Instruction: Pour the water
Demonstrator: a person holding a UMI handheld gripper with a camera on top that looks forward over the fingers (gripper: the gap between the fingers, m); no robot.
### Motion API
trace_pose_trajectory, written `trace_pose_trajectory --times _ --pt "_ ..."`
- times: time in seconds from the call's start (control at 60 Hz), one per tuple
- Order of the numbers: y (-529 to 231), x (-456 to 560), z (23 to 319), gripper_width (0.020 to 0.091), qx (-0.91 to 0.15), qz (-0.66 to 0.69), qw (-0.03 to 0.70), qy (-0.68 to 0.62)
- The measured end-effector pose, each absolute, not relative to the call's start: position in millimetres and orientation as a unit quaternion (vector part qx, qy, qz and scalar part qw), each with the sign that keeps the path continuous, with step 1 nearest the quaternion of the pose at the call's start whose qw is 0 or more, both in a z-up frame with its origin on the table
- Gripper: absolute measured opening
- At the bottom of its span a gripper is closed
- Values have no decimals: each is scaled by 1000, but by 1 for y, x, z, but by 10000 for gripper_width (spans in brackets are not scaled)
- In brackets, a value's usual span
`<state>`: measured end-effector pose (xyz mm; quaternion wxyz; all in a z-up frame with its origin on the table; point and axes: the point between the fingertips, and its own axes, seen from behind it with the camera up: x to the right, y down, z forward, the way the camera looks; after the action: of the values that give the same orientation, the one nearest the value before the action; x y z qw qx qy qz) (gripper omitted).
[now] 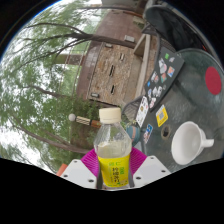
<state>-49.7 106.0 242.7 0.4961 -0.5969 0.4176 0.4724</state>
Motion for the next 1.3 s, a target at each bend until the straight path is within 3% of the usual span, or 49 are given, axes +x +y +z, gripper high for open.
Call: trace_pose_trajectory --times 0.1,0.183,0.3,0.45,0.567,0.667,0.817,0.85,0.917,0.933,1.3 --pt "95 46 269 378 -693 210 655 218" --pt "77 110 266 377 -720 66 687 71" --pt "69 181 193 376 -749 37 661 2" --pt "69 241 74 385 -789 60 610 -35" --pt "64 238 22 406 -801 84 589 -66" --pt "59 244 29 411 -780 104 615 -60" --pt "63 238 26 533 -790 101 601 -71" --pt "58 242 13 606 -808 91 579 -65" --pt "44 239 2 842 -829 73 551 -65" --pt "41 240 1 863 -831 67 548 -63" --pt "-100 180 32 849 -855 24 505 117"
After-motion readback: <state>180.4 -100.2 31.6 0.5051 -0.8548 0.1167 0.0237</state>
